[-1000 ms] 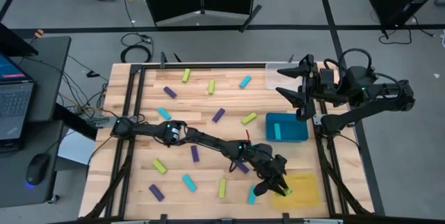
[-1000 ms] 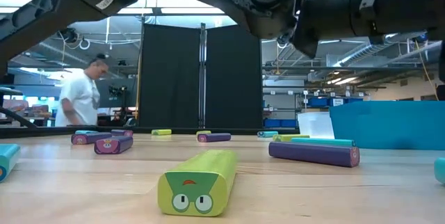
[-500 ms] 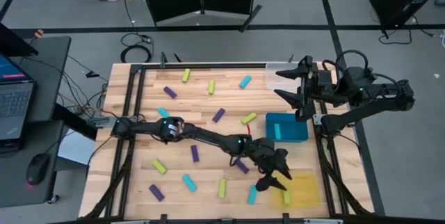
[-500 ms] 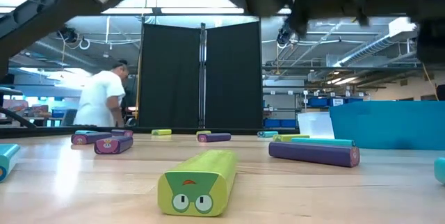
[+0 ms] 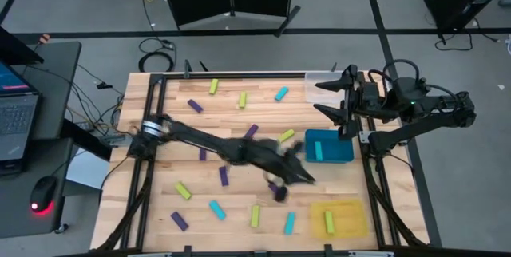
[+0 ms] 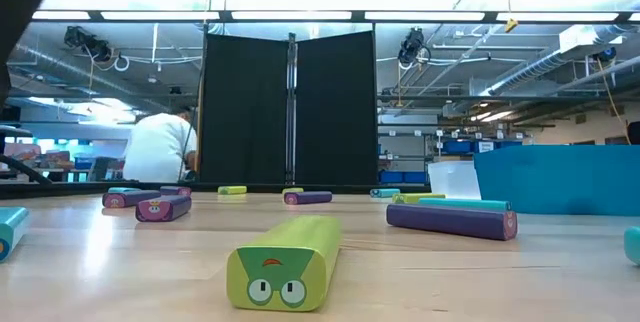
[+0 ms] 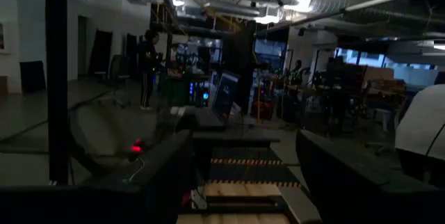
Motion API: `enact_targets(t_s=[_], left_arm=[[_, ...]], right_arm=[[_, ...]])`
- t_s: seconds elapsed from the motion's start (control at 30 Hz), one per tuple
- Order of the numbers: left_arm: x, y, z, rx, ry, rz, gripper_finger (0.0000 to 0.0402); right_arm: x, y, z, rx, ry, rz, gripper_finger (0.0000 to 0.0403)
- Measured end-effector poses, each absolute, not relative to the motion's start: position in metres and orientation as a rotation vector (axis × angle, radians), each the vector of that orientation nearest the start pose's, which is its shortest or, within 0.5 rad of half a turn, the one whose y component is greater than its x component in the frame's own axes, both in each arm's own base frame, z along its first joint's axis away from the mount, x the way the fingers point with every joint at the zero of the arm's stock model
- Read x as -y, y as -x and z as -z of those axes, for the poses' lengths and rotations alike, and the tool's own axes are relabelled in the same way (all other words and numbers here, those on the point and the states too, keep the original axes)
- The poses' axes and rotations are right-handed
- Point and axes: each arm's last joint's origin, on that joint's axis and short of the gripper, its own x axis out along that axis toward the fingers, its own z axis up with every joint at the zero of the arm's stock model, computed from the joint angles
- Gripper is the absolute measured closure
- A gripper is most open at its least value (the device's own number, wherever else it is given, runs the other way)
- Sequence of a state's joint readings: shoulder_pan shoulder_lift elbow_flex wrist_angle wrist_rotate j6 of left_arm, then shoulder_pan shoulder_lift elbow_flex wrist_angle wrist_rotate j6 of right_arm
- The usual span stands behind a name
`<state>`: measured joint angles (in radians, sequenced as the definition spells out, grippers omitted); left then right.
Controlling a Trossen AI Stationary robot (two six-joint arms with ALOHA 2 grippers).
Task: Sort blocks
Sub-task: Put the purple block into the transparent bin
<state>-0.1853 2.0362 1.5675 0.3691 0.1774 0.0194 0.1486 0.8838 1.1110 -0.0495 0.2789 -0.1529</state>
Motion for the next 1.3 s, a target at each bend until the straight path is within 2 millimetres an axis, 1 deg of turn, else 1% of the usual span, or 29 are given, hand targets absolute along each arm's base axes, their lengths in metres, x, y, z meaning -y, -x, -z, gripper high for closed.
enact_targets(t_s=[0.1,0.17,0.23,0.33,0.43,0.53,0.63,0.7,0.8,0.87,0.97,1.07,1.17,1.3], left_arm=[[0.077,-0.424,-0.268,-0.032,0.003,0.240,0.0372],[0.069,-0.390,-0.263,-0.012,0.012,0.156,0.0373],[0.062,-0.357,-0.261,0.002,0.039,0.062,0.0374],[0.051,-0.312,-0.260,0.048,0.070,-0.043,0.0374],[0.047,-0.269,-0.262,0.124,0.093,-0.107,0.0372],[0.044,-0.228,-0.265,0.195,0.117,-0.147,0.0367],[0.038,-0.196,-0.266,0.255,0.148,-0.195,0.0361],[0.035,-0.181,-0.264,0.279,0.159,-0.209,0.0358],[0.029,-0.165,-0.260,0.306,0.168,-0.252,0.0353],[0.027,-0.159,-0.259,0.318,0.164,-0.288,0.0349],[0.025,-0.156,-0.259,0.319,0.143,-0.314,0.0345],[0.025,-0.157,-0.258,0.307,0.127,-0.336,0.0342],[0.025,-0.158,-0.255,0.282,0.119,-0.357,0.0340],[0.025,-0.158,-0.254,0.272,0.116,-0.357,0.0340]], right_arm=[[-0.018,-0.177,-0.433,0.123,0.103,0.145,0.0135],[-0.019,-0.188,-0.425,0.068,0.100,0.155,0.0135],[-0.022,-0.204,-0.414,-0.001,0.096,0.164,0.0135],[-0.026,-0.238,-0.389,-0.134,0.095,0.168,0.0135],[-0.030,-0.266,-0.361,-0.265,0.090,0.168,0.0135],[-0.034,-0.285,-0.334,-0.394,0.011,0.170,0.0135],[-0.044,-0.296,-0.305,-0.556,-0.069,0.127,0.0135],[-0.054,-0.301,-0.286,-0.663,-0.084,0.105,0.0135],[-0.070,-0.310,-0.258,-0.797,-0.120,0.076,0.0135],[-0.080,-0.315,-0.240,-0.866,-0.162,0.059,0.0135],[-0.096,-0.319,-0.220,-0.948,-0.205,0.048,0.0135],[-0.109,-0.318,-0.206,-1.003,-0.231,0.061,0.0128],[-0.118,-0.318,-0.201,-1.010,-0.277,0.080,0.0114],[-0.125,-0.317,-0.195,-1.015,-0.310,0.127,0.0093]])
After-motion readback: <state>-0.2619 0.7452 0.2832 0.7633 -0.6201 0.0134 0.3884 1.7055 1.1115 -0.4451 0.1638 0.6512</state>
